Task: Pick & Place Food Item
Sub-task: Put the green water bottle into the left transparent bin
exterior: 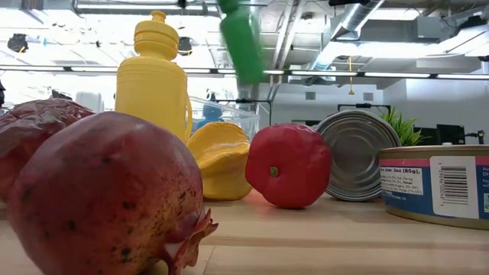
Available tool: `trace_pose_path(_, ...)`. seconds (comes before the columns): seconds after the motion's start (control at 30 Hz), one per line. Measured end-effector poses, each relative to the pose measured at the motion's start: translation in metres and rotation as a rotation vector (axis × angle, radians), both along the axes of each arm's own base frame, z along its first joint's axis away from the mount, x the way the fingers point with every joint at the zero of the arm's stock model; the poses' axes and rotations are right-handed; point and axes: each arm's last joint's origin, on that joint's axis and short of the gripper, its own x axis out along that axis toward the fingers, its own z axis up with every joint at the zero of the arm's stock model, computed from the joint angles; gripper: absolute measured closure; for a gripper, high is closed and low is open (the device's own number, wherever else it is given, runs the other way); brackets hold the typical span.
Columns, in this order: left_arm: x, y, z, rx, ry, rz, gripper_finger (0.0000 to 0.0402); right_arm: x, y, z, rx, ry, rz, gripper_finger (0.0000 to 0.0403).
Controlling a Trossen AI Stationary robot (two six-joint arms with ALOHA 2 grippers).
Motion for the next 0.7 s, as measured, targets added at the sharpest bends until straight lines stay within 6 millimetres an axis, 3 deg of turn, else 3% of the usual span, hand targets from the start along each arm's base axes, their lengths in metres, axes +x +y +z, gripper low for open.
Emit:
trace_pose_path(0.27,-0.005,0.036,-0.026,-0.059,0.198,0.197,0.0355,0.000,-0.007,-0.001,0.003,0.007,-0.034,0.0090)
trace_pose_path(0.7,0.023,0.063,-0.058,-0.099,0.265,0.176,0.0352,0.000,-0.008,-0.001,0.011,0.006,-0.043,0.0090)
